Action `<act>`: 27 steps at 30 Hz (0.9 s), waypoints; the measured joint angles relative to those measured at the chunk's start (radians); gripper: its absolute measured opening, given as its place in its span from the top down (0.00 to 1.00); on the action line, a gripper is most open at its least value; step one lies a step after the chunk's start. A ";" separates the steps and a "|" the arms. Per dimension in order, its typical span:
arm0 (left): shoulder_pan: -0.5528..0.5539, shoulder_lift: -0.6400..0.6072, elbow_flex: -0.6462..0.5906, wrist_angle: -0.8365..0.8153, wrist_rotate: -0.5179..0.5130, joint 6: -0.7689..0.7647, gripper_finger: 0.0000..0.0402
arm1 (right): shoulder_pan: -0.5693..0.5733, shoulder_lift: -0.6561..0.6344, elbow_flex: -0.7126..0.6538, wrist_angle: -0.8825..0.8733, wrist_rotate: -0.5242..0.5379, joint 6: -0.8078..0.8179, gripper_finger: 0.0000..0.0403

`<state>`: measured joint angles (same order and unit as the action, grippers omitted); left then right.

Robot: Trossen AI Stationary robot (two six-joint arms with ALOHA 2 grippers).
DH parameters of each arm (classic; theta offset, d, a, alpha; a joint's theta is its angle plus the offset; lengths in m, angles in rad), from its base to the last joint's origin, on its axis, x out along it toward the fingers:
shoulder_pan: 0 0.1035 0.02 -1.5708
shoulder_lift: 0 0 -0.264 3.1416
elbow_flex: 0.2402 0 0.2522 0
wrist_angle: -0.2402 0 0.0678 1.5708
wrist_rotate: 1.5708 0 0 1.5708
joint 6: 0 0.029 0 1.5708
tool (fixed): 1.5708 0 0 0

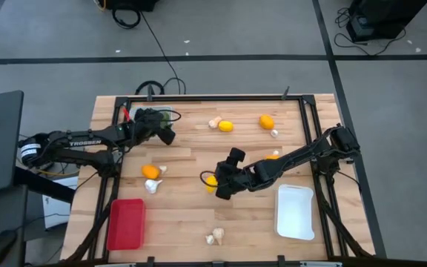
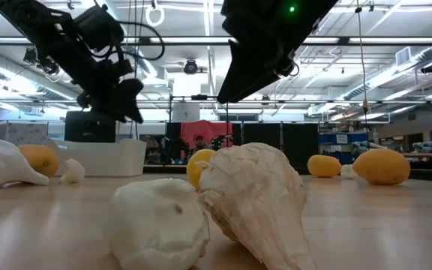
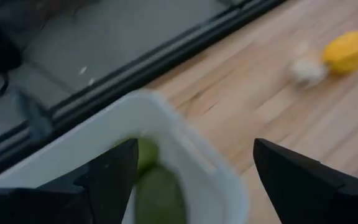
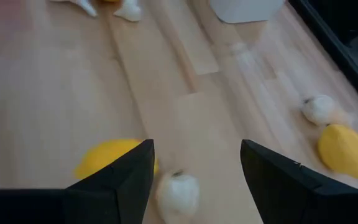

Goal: Sort produce into baskets
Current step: Put the top right lemon into the red bin

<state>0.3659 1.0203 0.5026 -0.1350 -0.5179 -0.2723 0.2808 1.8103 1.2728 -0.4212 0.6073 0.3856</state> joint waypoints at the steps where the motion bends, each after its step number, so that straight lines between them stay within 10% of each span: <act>1: -0.012 0.000 0.000 0.024 0.000 0.007 0.21 | -0.011 0.000 0.000 0.000 0.002 -0.010 0.39; 27: -0.120 0.000 0.000 0.206 -0.001 0.052 0.25 | -0.410 0.000 0.000 -0.016 -0.307 -0.310 0.39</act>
<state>0.2458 1.0203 0.5026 0.0707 -0.5186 -0.2207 -0.1287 1.8103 1.2728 -0.4376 0.3002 0.0752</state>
